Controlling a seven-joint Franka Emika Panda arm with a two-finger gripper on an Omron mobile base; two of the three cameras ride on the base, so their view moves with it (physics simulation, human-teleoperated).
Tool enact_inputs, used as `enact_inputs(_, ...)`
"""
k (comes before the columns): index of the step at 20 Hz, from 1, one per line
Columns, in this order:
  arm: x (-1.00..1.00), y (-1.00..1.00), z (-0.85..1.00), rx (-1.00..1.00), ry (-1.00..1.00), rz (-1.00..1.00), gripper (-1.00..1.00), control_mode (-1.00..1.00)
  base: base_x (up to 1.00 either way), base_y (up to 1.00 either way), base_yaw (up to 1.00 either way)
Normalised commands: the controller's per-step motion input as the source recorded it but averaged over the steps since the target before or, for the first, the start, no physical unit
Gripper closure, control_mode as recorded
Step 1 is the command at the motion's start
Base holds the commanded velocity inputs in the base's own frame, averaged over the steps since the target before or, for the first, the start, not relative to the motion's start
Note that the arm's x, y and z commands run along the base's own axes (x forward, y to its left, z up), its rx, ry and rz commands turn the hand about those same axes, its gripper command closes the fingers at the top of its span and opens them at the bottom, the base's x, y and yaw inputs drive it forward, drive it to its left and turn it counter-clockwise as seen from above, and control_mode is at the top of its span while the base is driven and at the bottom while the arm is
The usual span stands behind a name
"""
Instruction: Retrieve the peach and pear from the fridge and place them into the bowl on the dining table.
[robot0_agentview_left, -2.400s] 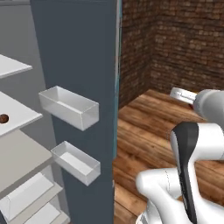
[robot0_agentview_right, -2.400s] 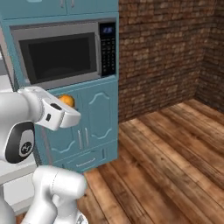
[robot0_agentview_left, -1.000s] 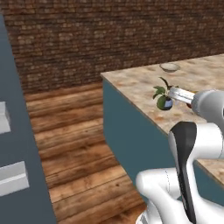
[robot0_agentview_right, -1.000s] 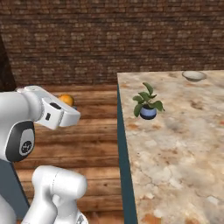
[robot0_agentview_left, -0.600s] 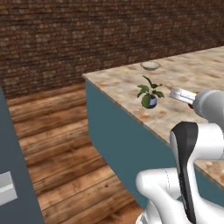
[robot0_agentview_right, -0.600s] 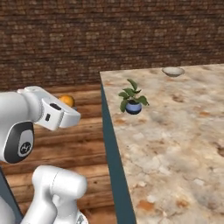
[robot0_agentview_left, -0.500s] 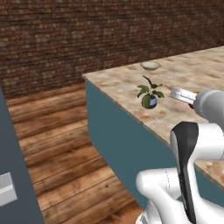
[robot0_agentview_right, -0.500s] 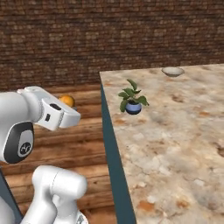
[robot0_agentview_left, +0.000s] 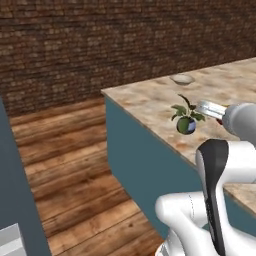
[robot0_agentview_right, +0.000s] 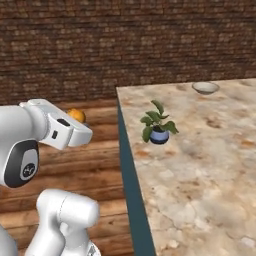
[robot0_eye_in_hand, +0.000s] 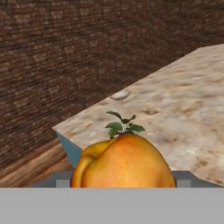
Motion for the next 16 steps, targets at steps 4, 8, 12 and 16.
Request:
enact_inputs(4,0.0,0.0,0.0,0.0,0.0,0.0,1.0,1.0,0.63,0.26,0.32)
enact_inputs(8,0.0,0.0,0.0,0.0,0.0,0.0,1.0,1.0,0.73,0.19,0.49)
enact_inputs(12,0.0,0.0,0.0,0.0,0.0,0.0,1.0,1.0,0.85,0.01,0.56)
enact_inputs(16,0.0,0.0,0.0,0.0,0.0,0.0,1.0,1.0,1.0,-0.05,0.47)
